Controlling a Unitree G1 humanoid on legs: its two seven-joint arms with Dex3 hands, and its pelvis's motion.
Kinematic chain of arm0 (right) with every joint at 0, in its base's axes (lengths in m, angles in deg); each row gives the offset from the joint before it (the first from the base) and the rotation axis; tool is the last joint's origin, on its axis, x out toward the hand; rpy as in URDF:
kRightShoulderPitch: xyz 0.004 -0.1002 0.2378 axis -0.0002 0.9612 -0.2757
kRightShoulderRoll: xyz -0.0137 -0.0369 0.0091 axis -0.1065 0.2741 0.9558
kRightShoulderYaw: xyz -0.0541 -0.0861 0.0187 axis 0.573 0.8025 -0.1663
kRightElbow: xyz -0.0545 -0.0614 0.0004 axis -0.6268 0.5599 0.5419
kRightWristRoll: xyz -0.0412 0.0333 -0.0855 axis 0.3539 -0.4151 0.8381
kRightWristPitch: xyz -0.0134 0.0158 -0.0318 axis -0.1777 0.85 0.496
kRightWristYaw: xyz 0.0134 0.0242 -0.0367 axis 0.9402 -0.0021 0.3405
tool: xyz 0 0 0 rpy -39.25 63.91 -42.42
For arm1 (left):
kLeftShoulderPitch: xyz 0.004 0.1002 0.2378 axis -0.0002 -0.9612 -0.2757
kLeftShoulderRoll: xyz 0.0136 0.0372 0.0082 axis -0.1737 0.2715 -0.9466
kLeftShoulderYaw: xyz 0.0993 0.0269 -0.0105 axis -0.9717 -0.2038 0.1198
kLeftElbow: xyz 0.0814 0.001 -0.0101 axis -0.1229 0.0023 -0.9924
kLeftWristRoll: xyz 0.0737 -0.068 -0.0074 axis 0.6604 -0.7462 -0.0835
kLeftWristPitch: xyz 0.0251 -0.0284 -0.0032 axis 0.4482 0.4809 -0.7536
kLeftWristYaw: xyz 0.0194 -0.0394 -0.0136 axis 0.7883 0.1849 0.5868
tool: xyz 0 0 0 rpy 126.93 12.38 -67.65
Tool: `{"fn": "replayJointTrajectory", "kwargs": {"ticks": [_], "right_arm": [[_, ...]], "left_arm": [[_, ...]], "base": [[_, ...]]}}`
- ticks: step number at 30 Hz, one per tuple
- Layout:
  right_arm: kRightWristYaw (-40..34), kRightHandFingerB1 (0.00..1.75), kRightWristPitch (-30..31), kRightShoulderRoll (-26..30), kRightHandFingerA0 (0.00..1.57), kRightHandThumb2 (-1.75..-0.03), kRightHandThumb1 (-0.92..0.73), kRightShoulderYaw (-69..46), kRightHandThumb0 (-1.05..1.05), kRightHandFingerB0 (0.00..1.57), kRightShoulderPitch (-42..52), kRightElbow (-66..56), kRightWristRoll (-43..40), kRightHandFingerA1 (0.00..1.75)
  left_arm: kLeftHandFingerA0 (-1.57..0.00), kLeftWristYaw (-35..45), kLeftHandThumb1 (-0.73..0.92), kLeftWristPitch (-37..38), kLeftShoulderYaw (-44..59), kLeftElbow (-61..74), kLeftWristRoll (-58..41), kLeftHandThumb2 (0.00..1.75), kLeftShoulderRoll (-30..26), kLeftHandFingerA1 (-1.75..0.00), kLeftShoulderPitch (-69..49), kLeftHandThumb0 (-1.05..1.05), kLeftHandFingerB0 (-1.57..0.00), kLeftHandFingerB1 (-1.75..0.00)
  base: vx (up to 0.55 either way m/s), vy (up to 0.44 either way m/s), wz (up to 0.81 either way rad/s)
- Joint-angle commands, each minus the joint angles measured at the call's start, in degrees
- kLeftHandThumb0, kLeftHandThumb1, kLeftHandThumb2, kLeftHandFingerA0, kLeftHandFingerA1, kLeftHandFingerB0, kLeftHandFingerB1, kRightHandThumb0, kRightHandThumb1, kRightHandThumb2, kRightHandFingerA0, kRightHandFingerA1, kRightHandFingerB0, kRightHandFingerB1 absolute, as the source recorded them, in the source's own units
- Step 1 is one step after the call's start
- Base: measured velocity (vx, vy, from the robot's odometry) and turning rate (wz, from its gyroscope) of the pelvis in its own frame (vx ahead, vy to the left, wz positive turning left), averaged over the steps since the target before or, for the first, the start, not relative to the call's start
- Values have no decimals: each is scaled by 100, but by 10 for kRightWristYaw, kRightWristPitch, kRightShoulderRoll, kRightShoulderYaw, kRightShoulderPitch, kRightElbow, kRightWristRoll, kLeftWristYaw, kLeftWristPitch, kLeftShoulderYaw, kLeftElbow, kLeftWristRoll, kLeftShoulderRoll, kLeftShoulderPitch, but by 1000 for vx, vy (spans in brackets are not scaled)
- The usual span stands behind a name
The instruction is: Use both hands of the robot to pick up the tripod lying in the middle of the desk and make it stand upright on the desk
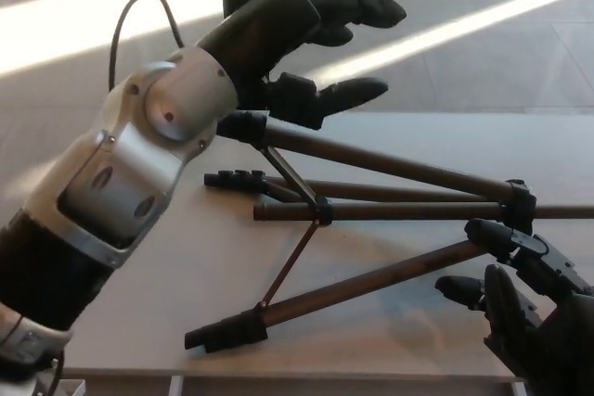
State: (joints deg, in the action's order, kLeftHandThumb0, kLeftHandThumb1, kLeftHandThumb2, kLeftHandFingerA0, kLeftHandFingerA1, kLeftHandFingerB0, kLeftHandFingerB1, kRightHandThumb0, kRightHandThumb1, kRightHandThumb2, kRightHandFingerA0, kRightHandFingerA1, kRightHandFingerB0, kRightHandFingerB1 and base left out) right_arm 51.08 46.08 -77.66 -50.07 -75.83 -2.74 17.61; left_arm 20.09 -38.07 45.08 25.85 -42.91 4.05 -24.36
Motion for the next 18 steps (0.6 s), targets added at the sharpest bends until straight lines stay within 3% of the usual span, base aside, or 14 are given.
{"fn": "replayJointTrajectory", "kwargs": {"ticks": [1, 11, 12, 13, 14, 15, 16, 18], "right_arm": [[-18, 60, 35, 10, 61, -62, -73, -5, -68, 61, -1, -22, 3, 86], [-20, 61, 35, 5, 64, -62, -73, 4, -69, 64, 7, -29, 7, 88], [-20, 61, 34, 5, 63, -62, -73, 4, -68, 65, 8, -28, 6, 88], [-20, 60, 34, 4, 63, -62, -73, 4, -66, 66, 8, -28, 5, 89], [-20, 60, 34, 4, 61, -62, -74, 4, -66, 66, 8, -26, 4, 90], [-19, 60, 33, 4, 61, -62, -74, 5, -66, 66, 9, -25, 5, 90], [-19, 60, 32, 4, 61, -62, -73, 6, -67, 66, 9, -25, 6, 90], [-22, 58, 37, 4, 63, -62, -73, 5, -66, 67, 11, -29, 5, 89]], "left_arm": [[-7, 7, 64, 86, -229, -126, 365, 101, -42, -56, 124, -94, -26, -49], [-5, -6, 60, 51, -281, -194, 369, 99, -3, -45, 161, -91, -22, -49], [-3, -5, 74, 50, -284, -198, 369, 62, -1, -49, 164, -88, -27, -38], [-4, -5, 63, 46, -290, -206, 370, 101, 3, -41, 167, -97, -20, -49], [-1, -1, 75, 37, -299, -218, 372, 62, 9, -45, 171, -89, -21, -37], [-1, 4, 75, 29, -305, -225, 373, 62, 14, -45, 173, -89, -21, -37], [-3, 7, 62, 27, -310, -232, 372, 101, 18, -33, 175, -97, -14, -48], [-2, 24, 61, 12, -339, -258, 390, 102, 27, -33, 185, -94, -13, -42]], "base": [[0, 0, 0], [0, 0, 0], [0, 0, 0], [0, 0, 0], [0, 0, 0], [0, 0, 0], [0, 0, 0], [0, 0, 0]]}}
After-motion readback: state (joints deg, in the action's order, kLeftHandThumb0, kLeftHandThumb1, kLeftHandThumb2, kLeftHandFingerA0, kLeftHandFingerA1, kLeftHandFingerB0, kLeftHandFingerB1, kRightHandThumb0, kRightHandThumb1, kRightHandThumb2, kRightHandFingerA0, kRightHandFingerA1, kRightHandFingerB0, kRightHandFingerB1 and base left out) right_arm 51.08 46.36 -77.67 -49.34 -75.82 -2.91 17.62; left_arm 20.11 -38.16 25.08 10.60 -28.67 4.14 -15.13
